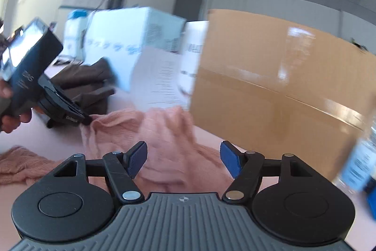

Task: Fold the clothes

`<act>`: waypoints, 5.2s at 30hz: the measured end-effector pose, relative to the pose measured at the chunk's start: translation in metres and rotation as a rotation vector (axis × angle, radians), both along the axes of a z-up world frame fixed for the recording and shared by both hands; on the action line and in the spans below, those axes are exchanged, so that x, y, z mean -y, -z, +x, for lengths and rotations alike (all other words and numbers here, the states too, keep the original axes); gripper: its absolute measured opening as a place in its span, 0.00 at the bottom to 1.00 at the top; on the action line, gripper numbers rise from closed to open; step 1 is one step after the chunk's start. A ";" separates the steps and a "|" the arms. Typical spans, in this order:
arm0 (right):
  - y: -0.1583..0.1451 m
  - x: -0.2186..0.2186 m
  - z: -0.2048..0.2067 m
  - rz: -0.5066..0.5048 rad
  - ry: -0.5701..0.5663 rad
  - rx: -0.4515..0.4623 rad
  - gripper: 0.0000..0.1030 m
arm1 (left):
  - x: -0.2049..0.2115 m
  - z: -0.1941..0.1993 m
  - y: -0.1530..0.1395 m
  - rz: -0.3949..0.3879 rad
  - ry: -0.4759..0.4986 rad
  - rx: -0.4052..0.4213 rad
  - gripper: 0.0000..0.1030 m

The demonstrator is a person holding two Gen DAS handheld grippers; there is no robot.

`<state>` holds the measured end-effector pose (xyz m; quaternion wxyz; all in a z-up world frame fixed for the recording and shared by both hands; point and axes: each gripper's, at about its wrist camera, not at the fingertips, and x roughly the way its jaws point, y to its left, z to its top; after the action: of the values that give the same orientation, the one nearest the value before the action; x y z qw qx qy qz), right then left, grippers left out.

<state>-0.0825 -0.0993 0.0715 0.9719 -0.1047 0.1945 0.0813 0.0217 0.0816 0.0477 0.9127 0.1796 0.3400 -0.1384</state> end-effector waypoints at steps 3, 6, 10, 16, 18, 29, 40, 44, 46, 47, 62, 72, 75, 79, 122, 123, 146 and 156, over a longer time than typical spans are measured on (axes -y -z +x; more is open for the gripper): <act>0.015 -0.020 0.031 0.009 0.033 -0.088 0.49 | -0.002 -0.016 0.008 0.034 0.025 -0.013 0.03; 0.017 -0.008 0.037 0.100 0.095 -0.111 0.13 | -0.013 -0.022 0.015 0.025 0.014 -0.016 0.04; -0.008 0.031 0.006 0.201 0.228 -0.004 0.09 | -0.024 -0.020 0.014 -0.014 -0.020 -0.013 0.04; -0.027 0.115 -0.054 0.399 0.467 -0.029 0.09 | -0.015 -0.018 0.010 -0.005 -0.015 0.002 0.03; -0.020 0.144 -0.068 0.459 0.501 -0.096 0.09 | -0.009 -0.020 0.016 0.067 -0.033 0.015 0.03; 0.000 0.185 -0.120 0.668 0.349 -0.119 0.62 | 0.004 -0.035 -0.009 -0.025 0.199 0.018 0.69; -0.008 0.151 -0.137 0.486 0.242 -0.056 0.64 | 0.067 -0.016 0.001 -0.003 0.226 -0.113 0.84; -0.017 0.135 -0.150 0.399 0.181 0.001 0.74 | 0.055 -0.001 0.002 -0.068 0.167 -0.215 0.81; -0.018 0.134 -0.154 0.397 0.192 0.006 0.83 | 0.053 -0.001 0.001 -0.094 0.192 -0.238 0.81; -0.019 0.135 -0.155 0.397 0.213 0.008 0.83 | 0.054 -0.001 0.002 -0.112 0.214 -0.263 0.81; -0.003 0.149 -0.152 0.397 0.420 -0.003 0.58 | 0.058 0.014 -0.025 -0.280 0.095 -0.227 0.07; 0.005 0.116 -0.123 0.272 0.165 -0.060 0.68 | 0.012 0.039 -0.031 -0.200 -0.118 -0.073 0.07; 0.011 0.083 -0.096 0.186 0.088 -0.078 0.69 | 0.004 0.046 -0.014 -0.209 -0.136 -0.121 0.07; 0.021 0.037 -0.063 0.034 0.050 -0.103 0.67 | -0.004 0.048 0.003 -0.236 -0.140 -0.131 0.08; -0.060 0.156 0.019 0.301 0.560 0.001 0.83 | -0.048 0.009 -0.010 -0.501 0.047 0.016 0.81; -0.060 0.157 0.013 0.319 0.543 -0.008 0.82 | -0.049 0.002 -0.015 -0.503 0.055 0.061 0.82; 0.019 0.149 0.015 0.436 0.438 -0.168 0.08 | 0.021 -0.063 0.030 -0.110 0.436 -0.086 0.16; -0.054 0.161 -0.076 0.475 0.406 -0.047 0.06 | 0.001 -0.063 -0.012 -0.200 0.399 -0.182 0.08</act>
<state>-0.1583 -0.2600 0.1251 0.9608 0.1682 0.2092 -0.0691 -0.0415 0.0807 0.0600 0.8460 0.1389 0.3632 -0.3647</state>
